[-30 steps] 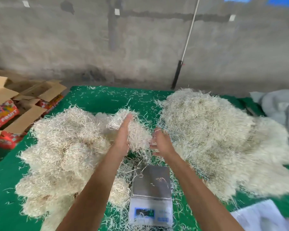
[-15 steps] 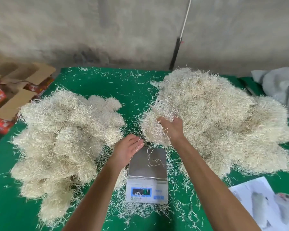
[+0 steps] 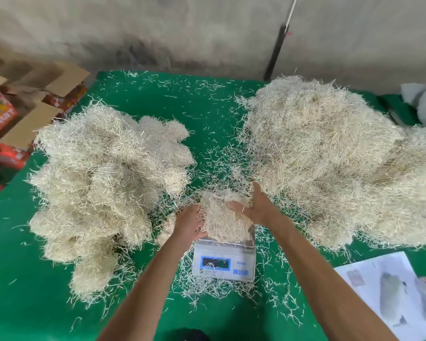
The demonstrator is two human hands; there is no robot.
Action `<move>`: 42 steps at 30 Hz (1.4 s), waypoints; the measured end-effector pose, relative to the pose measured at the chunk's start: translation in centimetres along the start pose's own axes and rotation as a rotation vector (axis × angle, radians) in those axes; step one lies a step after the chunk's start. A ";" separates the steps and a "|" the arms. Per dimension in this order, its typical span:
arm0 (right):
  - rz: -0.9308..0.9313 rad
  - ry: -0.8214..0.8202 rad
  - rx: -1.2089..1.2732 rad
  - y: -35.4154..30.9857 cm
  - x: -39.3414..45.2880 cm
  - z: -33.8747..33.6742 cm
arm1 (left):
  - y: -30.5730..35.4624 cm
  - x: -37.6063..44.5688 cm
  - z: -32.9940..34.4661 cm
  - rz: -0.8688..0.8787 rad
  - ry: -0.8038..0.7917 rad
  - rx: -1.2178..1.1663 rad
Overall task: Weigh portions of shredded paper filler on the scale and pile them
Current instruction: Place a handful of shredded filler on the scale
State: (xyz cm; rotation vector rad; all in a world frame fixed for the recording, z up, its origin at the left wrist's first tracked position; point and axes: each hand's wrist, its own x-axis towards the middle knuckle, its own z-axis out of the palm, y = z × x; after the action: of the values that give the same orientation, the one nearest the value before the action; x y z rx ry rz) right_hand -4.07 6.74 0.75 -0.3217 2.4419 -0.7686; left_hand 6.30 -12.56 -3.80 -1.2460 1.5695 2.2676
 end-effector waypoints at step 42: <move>-0.013 0.301 0.037 0.3 -0.4 3.4 | -3.1 -3.7 -4.3 0.389 0.302 0.315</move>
State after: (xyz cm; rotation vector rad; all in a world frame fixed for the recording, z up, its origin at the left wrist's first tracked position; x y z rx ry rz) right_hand -1.80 5.60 -1.63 -0.2208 2.7031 -0.9236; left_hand 12.68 -13.40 -4.08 -1.3334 2.3513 1.9705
